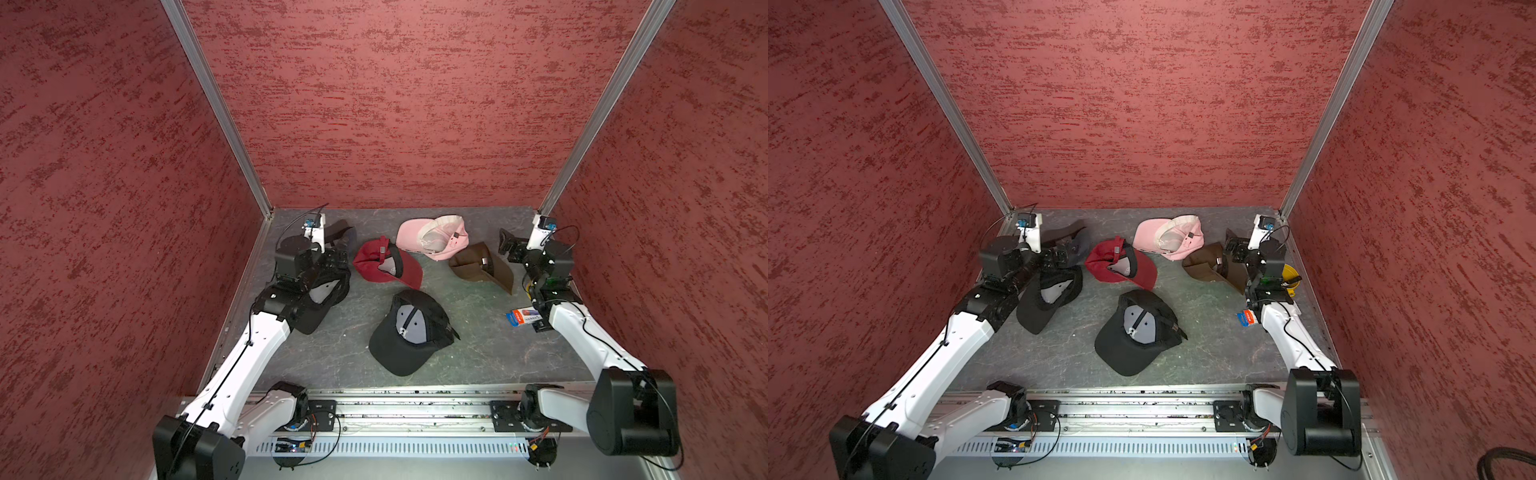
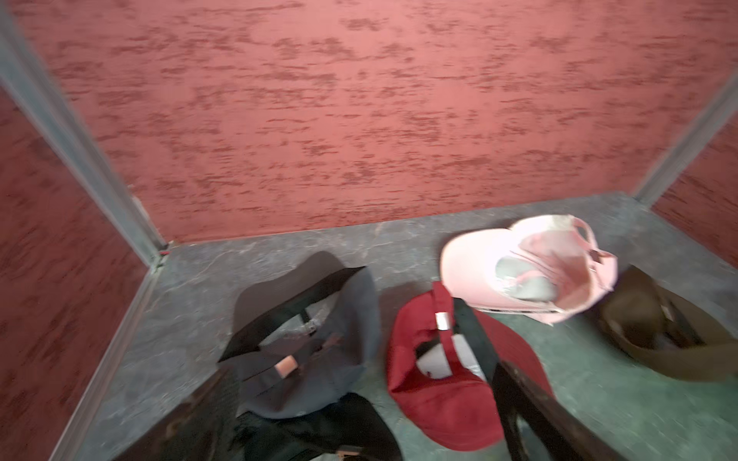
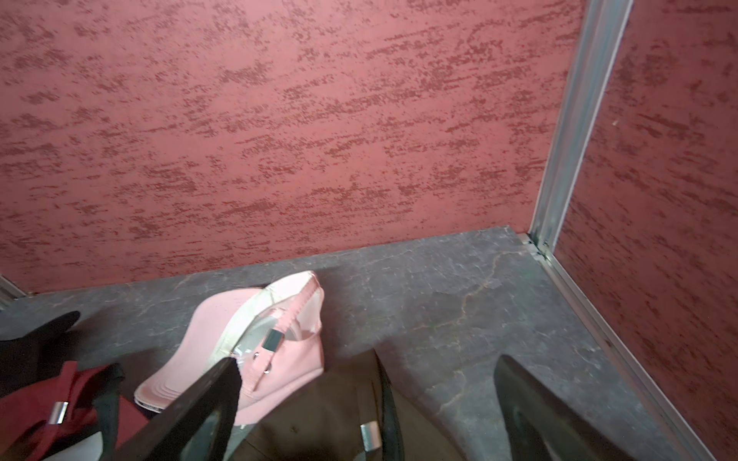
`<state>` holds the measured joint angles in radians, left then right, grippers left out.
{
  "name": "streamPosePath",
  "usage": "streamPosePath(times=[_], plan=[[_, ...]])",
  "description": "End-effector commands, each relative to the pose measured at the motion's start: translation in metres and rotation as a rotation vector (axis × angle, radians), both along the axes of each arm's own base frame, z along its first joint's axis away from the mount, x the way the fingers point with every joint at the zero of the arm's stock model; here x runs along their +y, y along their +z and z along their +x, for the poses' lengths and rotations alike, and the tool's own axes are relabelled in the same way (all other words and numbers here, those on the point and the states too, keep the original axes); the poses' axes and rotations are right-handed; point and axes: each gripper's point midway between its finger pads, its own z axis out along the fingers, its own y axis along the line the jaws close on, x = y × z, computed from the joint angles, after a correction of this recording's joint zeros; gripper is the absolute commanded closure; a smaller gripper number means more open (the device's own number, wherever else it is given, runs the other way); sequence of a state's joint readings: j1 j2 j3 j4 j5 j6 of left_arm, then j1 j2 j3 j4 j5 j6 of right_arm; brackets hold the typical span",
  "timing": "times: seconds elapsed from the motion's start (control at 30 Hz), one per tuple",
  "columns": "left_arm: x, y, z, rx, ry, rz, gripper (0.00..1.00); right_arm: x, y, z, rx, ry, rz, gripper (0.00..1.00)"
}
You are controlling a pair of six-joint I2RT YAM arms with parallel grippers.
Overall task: Open the adjustable buckle of the baseball cap
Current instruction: Pick up the baseball cap from the center of the board.
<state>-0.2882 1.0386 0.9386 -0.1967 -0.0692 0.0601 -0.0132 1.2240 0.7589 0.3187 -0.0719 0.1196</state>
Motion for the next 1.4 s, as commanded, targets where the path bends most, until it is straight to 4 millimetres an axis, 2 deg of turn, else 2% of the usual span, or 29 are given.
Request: streamPosePath(times=[0.0, 0.13, 0.27, 0.43, 0.57, 0.7, 0.93, 1.17, 1.27, 1.37], plan=[[-0.035, -0.027, -0.018, 0.141, -0.144, 0.121, 0.0, 0.017, -0.012, 0.005, 0.08, 0.056, 0.014, 0.03], [-0.085, -0.036, -0.041, 0.19, -0.316, 0.219, 0.01, 0.038, -0.016, 0.014, 0.131, 0.117, -0.018, 0.03], [-0.128, -0.057, -0.078, 0.239, -0.512, 0.337, 0.05, 0.054, -0.02, 0.017, 0.156, 0.174, -0.033, 0.03], [-0.165, -0.083, -0.125, 0.278, -0.742, 0.465, 0.07, 0.053, -0.029, 0.016, 0.176, 0.164, -0.054, 0.02], [-0.183, -0.096, -0.143, 0.256, -0.854, 0.528, 0.08, 0.052, -0.032, 0.013, 0.187, 0.166, -0.075, 0.01], [-0.196, -0.107, -0.14, 0.229, -0.903, 0.561, 0.08, 0.052, -0.032, 0.012, 0.19, 0.174, -0.085, 0.01], [-0.211, -0.152, -0.118, 0.258, -0.917, 0.745, 0.06, 0.05, -0.035, 0.005, 0.199, 0.167, -0.109, 0.01], [-0.228, -0.168, -0.091, 0.176, -0.878, 0.785, 0.04, 0.036, -0.039, -0.012, 0.196, 0.101, -0.137, 0.01], [-0.229, -0.181, -0.083, 0.175, -0.856, 0.818, 0.07, 0.029, -0.033, -0.02, 0.17, 0.072, -0.163, 0.01], [-0.233, -0.184, -0.077, 0.17, -0.853, 0.807, 0.18, 0.028, -0.031, -0.026, 0.155, 0.069, -0.183, 0.01]])
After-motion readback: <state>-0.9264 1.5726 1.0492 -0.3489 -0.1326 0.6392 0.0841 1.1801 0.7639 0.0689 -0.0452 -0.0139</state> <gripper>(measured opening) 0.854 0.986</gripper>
